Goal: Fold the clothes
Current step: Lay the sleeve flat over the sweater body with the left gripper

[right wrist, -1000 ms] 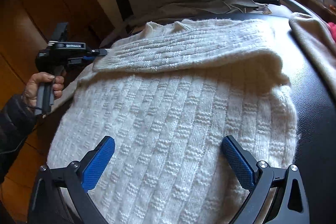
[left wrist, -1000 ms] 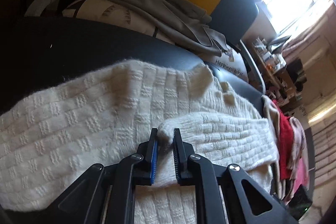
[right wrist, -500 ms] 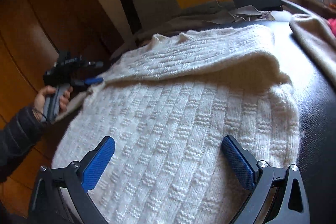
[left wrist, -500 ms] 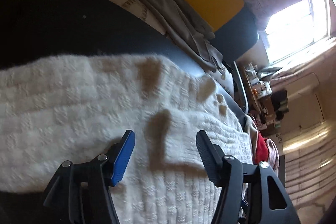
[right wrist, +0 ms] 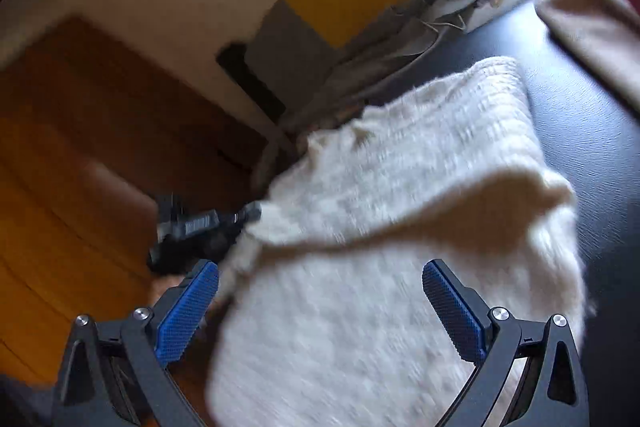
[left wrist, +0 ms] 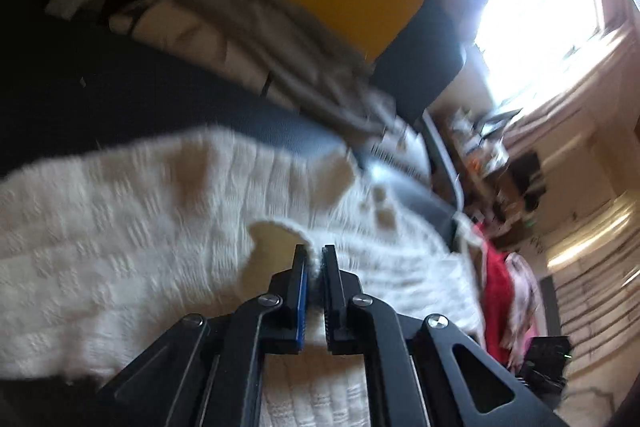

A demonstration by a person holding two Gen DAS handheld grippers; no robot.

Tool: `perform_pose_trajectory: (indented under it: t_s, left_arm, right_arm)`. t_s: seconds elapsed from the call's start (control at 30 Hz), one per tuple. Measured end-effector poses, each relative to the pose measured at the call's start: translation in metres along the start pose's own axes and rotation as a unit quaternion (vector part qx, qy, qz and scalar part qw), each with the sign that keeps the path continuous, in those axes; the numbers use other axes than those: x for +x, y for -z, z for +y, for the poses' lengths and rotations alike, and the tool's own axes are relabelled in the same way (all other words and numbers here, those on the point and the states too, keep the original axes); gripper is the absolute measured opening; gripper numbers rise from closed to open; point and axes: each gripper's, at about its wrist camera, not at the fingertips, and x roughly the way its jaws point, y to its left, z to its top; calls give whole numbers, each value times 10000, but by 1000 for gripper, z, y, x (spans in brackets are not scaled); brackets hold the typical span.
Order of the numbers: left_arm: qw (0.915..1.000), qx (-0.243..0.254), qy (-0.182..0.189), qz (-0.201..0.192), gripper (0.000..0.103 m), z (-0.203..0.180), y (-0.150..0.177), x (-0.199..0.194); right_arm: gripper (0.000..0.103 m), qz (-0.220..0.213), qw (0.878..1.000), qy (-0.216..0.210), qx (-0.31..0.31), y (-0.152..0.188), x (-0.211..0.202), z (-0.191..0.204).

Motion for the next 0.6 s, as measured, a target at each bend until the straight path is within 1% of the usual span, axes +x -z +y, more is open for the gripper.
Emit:
perform_pose_trajectory:
  t_s: [0.1, 0.17, 0.2, 0.27, 0.3, 0.33, 0.37, 0.4, 0.43, 0.47, 0.5, 0.53, 0.6]
  left_arm:
    - [9997, 48, -30, -245, 1, 5, -3, -20]
    - [9993, 98, -98, -359, 1, 10, -3, -31]
    - [9993, 97, -156, -311, 1, 13, -2, -31]
    - [9997, 62, -222, -80, 0, 21, 3, -24]
    - [9997, 70, -226, 85, 8, 23, 7, -19]
    - [9994, 75, -269, 225, 21, 24, 12, -13]
    - [9990, 61, -318, 301, 25, 26, 15, -10]
    - [9988, 36, -351, 346, 31, 29, 17, -7]
    - [9985, 10, -384, 391, 40, 32, 18, -5]
    - [9984, -51, -367, 417, 45, 36, 19, -4]
    - [9985, -132, -284, 441, 52, 38, 20, -3]
    - [9984, -177, -220, 482, 57, 40, 20, -1]
    - [9981, -87, -304, 525, 60, 40, 19, 2]
  right_arm:
    - [103, -24, 9976, -89, 684, -14, 18, -17]
    - [103, -169, 9951, -34, 974, -22, 27, -25]
    - [103, -271, 9935, 67, 1108, -26, 29, -30]
    - [103, -470, 9889, 243, 1389, -35, 33, -40]
    - [103, -555, 9857, 261, 1569, -37, 33, -44]
    - [103, -625, 9833, 269, 1691, -38, 33, -47]
    - [103, -658, 9832, 252, 1685, -37, 32, -46]
    - [103, -683, 9835, 252, 1655, -36, 32, -44]
    - [103, -680, 9846, 285, 1583, -34, 32, -41]
    - [103, -653, 9855, 315, 1535, -33, 33, -40]
    - [103, -616, 9865, 357, 1475, -32, 34, -38]
    - [103, -588, 9875, 395, 1409, -32, 34, -36]
    - [103, -569, 9887, 470, 1306, -32, 34, -34]
